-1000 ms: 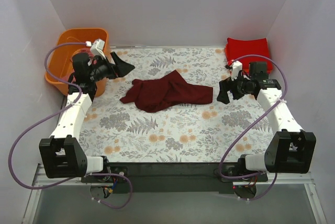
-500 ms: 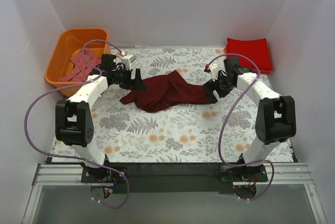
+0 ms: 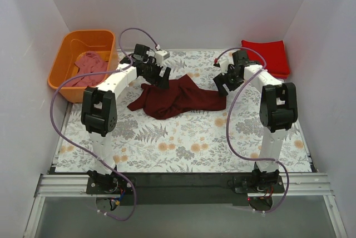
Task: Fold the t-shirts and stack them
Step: Flatten the tshirt out
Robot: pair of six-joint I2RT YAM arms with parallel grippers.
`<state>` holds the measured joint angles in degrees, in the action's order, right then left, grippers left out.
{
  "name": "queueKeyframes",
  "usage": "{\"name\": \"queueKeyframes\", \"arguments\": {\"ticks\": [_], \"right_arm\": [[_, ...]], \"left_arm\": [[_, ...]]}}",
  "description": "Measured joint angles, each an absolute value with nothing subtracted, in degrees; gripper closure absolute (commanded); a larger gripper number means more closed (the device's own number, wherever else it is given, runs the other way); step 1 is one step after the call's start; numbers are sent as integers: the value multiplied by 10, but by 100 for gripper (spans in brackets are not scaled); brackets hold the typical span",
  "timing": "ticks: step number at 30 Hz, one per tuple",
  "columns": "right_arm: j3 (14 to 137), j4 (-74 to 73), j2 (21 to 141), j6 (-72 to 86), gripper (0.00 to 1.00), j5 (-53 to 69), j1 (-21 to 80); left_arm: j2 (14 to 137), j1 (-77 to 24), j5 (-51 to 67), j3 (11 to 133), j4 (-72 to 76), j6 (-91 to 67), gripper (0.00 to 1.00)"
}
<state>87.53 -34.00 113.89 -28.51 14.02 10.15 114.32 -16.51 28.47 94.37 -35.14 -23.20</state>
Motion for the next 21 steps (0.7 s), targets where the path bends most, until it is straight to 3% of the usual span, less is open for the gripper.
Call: {"name": "queueKeyframes", "arguments": {"ticks": [4,7,10,11,12,13,15,16,18,19,21], "right_arm": [[892,-341,1184,-291,15,143,102],[895,-341,1201,-296,22,147,102],[898,-342,1201,-302,44,156,102],[898,-342,1201,-303,59,160,102],[898,-343,1201,-308,70,165,102],[898,-346,1201,-308,98,169,102],[898,-349,1201,-309,99,175,101],[898,-351,1201,-311,99,178,100],[898,-358,1199,-314,99,186,95],[898,-361,1197,-314,99,190,90],[898,-368,1187,-314,99,199,72]], "left_arm": [[1187,-187,261,973,-357,-230,14],[1218,-209,243,1000,-359,-229,14],[1242,-227,228,1019,-361,-227,14],[1249,-232,223,1025,-360,-227,18],[1253,-236,220,1029,-362,-227,23],[1258,-239,217,1032,-363,-228,36],[1264,-241,213,1042,-371,-227,51],[1267,-241,210,1049,-376,-227,69],[1277,-241,205,1072,-387,-230,91],[1285,-239,203,1091,-393,-231,97],[1296,-234,202,1130,-403,-234,100]]}}
